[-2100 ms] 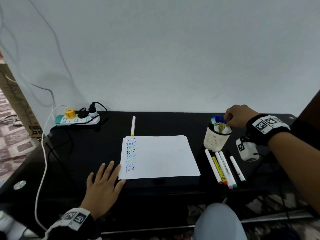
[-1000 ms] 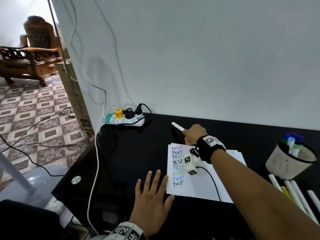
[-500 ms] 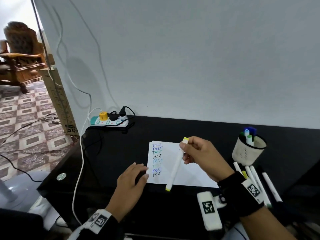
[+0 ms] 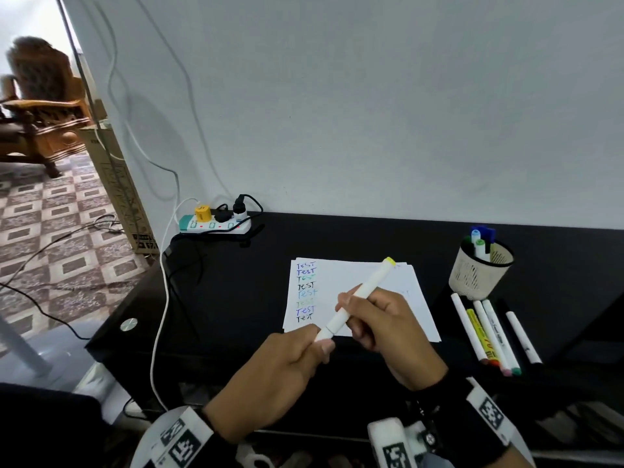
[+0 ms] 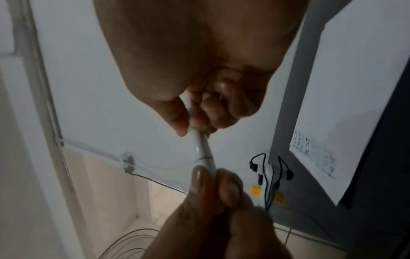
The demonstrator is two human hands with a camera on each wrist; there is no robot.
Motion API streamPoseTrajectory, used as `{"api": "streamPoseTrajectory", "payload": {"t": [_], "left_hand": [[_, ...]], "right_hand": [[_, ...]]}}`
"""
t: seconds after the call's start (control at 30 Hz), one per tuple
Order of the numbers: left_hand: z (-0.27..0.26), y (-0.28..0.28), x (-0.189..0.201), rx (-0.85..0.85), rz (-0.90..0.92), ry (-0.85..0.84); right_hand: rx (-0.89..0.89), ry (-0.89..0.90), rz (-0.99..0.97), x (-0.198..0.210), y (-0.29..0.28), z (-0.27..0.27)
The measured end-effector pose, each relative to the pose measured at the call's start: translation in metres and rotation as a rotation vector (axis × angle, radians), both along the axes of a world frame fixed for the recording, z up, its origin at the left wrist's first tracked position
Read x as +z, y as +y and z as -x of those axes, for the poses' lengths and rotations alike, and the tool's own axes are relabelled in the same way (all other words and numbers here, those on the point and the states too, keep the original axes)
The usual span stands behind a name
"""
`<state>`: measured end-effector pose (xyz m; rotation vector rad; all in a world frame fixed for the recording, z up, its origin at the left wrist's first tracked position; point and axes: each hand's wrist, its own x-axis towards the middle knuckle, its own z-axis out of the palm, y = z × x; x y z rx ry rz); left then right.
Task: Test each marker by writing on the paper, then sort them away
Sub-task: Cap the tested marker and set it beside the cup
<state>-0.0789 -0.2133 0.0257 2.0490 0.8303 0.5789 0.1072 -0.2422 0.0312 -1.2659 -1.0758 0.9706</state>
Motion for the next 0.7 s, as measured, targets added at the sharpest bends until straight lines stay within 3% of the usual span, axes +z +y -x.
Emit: {"api": "streamPoseTrajectory", "payload": {"t": [0.1, 0.13, 0.23, 0.33, 0.53, 0.7], "left_hand": [[0.017, -0.008, -0.003, -0.066, 0.140, -0.081], [0.026, -0.008, -0.007, -0.033, 0.185, -0.102], [0.046, 0.006, -0.028, 0.173, 0.162, -0.091], [0.044, 0.033, -0.054, 0.320, 0.014, 0.034], [0.010, 0.094, -0.097, 0.378, -0.109, 0.142], [0.004, 0.112, -0.122, 0.372, -0.237, 0.240]], "right_hand": [[-0.315, 0.417, -0.125, 0.013, 0.009, -0.043], [-0.389, 0.458, -0.161, 0.021, 0.010, -0.062], [-0.422, 0.350, -0.172, 0.030, 0.010, -0.091], [-0.350, 0.321, -0.116, 0.011, 0.020, -0.071], [-0.243, 0.303, 0.100, -0.071, 0.069, -0.007], [-0.224, 0.196, 0.148, -0.099, 0.094, 0.007]]}}
